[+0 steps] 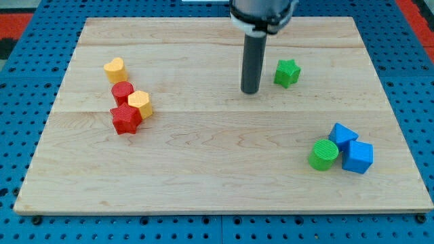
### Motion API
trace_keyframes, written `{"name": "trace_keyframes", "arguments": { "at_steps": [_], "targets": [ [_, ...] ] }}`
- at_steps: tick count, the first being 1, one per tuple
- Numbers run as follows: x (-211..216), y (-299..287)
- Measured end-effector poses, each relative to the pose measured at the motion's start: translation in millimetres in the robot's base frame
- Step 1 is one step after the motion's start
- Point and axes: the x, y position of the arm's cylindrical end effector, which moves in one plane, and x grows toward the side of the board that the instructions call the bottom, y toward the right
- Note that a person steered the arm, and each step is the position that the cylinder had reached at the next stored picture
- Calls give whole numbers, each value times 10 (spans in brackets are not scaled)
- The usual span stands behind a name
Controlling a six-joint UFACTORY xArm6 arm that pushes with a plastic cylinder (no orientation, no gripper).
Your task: Push the green star to the bottom side
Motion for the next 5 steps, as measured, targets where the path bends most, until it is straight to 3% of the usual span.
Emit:
{"name": "trace_keyframes", "arguments": {
  "at_steps": [1, 2, 3, 4, 5],
  "targets": [
    [-479, 22],
    [-647, 715],
    [-102, 1034],
    [108, 1000],
    [-143, 947]
  ]
}}
